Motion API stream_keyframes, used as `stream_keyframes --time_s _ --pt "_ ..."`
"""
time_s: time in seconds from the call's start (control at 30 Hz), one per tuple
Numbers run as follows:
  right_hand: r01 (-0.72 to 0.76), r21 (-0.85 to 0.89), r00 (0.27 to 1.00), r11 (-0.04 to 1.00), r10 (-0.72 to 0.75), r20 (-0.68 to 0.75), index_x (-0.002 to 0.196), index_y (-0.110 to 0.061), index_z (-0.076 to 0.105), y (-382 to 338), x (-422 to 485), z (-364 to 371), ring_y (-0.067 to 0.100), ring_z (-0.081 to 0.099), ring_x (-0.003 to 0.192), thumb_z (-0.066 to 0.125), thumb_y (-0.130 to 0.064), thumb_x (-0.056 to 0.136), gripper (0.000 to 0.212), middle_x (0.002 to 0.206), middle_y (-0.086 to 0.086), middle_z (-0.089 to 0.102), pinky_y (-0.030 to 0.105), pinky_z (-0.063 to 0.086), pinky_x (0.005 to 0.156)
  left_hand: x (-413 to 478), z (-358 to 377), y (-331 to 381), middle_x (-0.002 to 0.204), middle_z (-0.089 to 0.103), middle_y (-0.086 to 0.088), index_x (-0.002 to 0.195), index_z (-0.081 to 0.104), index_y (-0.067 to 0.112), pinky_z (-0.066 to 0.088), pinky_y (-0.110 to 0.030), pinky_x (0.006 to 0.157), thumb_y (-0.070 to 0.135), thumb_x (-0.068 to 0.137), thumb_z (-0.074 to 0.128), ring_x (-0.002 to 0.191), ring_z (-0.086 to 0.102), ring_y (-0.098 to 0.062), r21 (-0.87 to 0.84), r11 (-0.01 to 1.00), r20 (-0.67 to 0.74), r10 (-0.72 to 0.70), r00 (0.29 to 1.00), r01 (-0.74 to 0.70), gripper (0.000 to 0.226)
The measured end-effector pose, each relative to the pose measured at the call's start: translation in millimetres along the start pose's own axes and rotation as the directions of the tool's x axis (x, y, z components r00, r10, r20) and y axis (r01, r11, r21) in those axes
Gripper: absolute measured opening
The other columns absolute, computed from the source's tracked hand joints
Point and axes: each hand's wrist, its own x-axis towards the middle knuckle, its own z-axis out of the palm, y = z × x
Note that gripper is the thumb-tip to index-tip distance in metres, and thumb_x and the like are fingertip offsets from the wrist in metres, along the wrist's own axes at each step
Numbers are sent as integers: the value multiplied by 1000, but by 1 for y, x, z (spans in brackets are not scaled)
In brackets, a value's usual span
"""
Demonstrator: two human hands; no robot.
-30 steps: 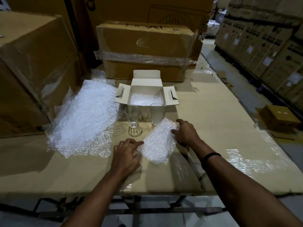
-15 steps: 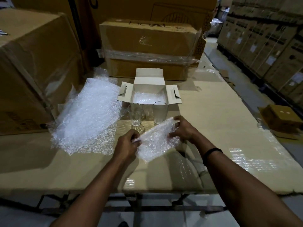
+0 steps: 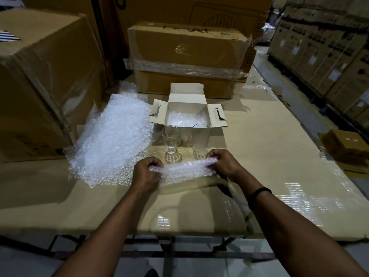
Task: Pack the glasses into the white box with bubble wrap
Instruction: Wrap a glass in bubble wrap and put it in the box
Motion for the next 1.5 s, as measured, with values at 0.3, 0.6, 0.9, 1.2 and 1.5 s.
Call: stream_keyframes --time_s 0.3,0.6,0.9,1.2,1.5 --pt "308 -583 908 752 -416 -56 90 -14 71 0 -5 7 33 61 85 52 -5 67 31 96 7 70 38 49 75 16 -31 -9 129 61 -5 111 75 18 40 -23 97 22 65 51 118 56 -23 510 791 503 44 863 -338 51" --pt "547 -727 623 415 -782 22 111 -14 63 -29 -16 56 29 51 112 57 -22 79 33 123 10 63 40 35 93 20 -42 -1 136 54 -3 122 67 23 41 -51 100 31 93 56 123 51 -27 533 654 664 70 744 -537 32" --pt "462 -740 874 489 -392 286 85 -26 76 -31 4 53 25 60 101 56 -30 74 22 107 -5 70 37 47 83 18 -33 -11 126 64 -2 131 60 25 44 -35 97 40 79 71 115 57 -26 622 700 388 115 914 -352 55" --pt "328 -762 938 558 -101 330 115 -25 62 -63 16 72 28 58 108 62 -24 82 34 117 5 61 31 42 77 30 -22 -13 100 73 -1 100 75 23 51 -34 82 20 79 70 93 66 -24 593 728 324 175 930 -344 22" --pt "161 -572 986 804 -157 58 113 -29 62 -47 10 52 24 59 101 58 -9 84 36 115 1 66 33 48 79 60 -11 -1 106 62 0 126 59 17 43 -5 56 -11 83 55 80 60 -5 75 993 132 -97 986 88 52"
